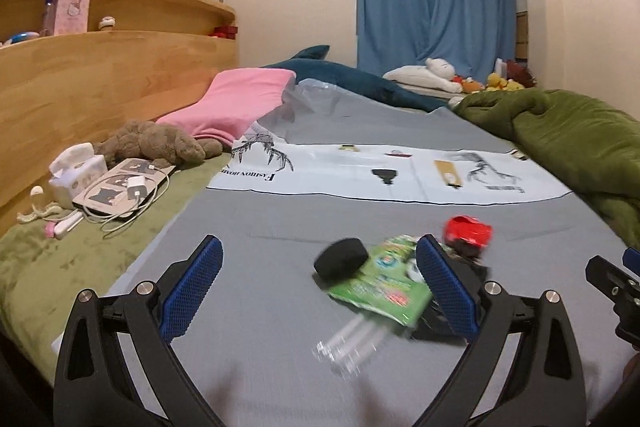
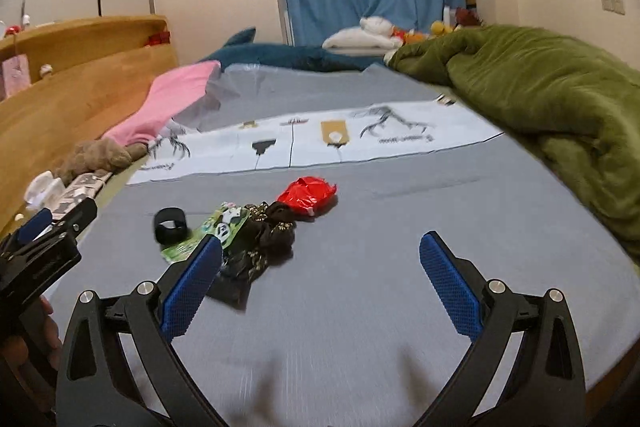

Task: Collect trash
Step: 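Move both open tools back toward the remaining items on the bed, then grasp the black hair tie with the left tool while the right tool grasps the camouflage scrunchie, then carry the hair tie and scrunchie over the pink bin and release both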

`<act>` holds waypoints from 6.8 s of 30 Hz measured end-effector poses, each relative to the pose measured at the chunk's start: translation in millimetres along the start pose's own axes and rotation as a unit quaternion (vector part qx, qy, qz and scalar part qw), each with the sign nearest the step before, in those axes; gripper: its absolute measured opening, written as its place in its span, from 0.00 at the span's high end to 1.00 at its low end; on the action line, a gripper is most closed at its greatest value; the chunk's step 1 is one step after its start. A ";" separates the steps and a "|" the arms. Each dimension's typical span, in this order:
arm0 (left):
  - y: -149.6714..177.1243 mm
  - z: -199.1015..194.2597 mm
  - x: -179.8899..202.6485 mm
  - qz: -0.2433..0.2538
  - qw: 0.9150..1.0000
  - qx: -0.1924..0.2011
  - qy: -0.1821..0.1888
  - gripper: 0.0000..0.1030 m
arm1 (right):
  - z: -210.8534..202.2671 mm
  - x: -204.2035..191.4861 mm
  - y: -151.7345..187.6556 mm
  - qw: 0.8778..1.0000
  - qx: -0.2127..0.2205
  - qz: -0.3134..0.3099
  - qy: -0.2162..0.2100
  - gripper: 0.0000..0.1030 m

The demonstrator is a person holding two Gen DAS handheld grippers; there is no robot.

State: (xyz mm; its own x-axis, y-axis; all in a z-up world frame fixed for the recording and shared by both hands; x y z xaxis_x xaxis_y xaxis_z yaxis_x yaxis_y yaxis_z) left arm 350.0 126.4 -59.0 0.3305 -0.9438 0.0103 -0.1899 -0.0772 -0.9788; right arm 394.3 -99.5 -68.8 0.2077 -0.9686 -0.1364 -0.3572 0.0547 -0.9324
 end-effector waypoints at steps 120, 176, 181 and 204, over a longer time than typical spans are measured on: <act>6.8 59.2 -5.1 -0.030 0.991 -0.098 0.084 0.82 | 104.2 -2.5 61.3 0.992 -0.124 -0.009 -0.029 0.84; 30.3 -271.5 132.0 0.009 0.919 -0.109 0.378 0.82 | -321.9 81.5 49.2 0.999 0.007 0.014 0.029 0.87; 55.3 -273.7 150.7 0.020 0.908 -0.129 0.398 0.82 | -327.7 100.9 75.1 0.998 -0.009 0.027 0.057 0.87; 154.0 -252.9 207.5 0.094 0.878 -0.231 0.410 0.82 | -291.2 156.0 168.0 0.986 -0.119 0.080 0.090 0.86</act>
State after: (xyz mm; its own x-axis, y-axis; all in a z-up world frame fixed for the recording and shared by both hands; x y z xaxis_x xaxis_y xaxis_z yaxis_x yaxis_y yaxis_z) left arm 155.5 -162.7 -155.9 -0.4858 -0.8537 0.1874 -0.5876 0.1602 -0.7932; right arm 101.6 -312.0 -149.3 -0.0272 -0.9806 -0.1940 -0.5800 0.1735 -0.7959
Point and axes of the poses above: each gripper's, at about its wrist camera, not at the fingertips, and z roughly the way its jaws point, x to its right, y to its underside, the point moved 1 cm from there along z, roughly the way its jaws point, and after that the axes turned 12 degrees about x, right-handed, at the moved point
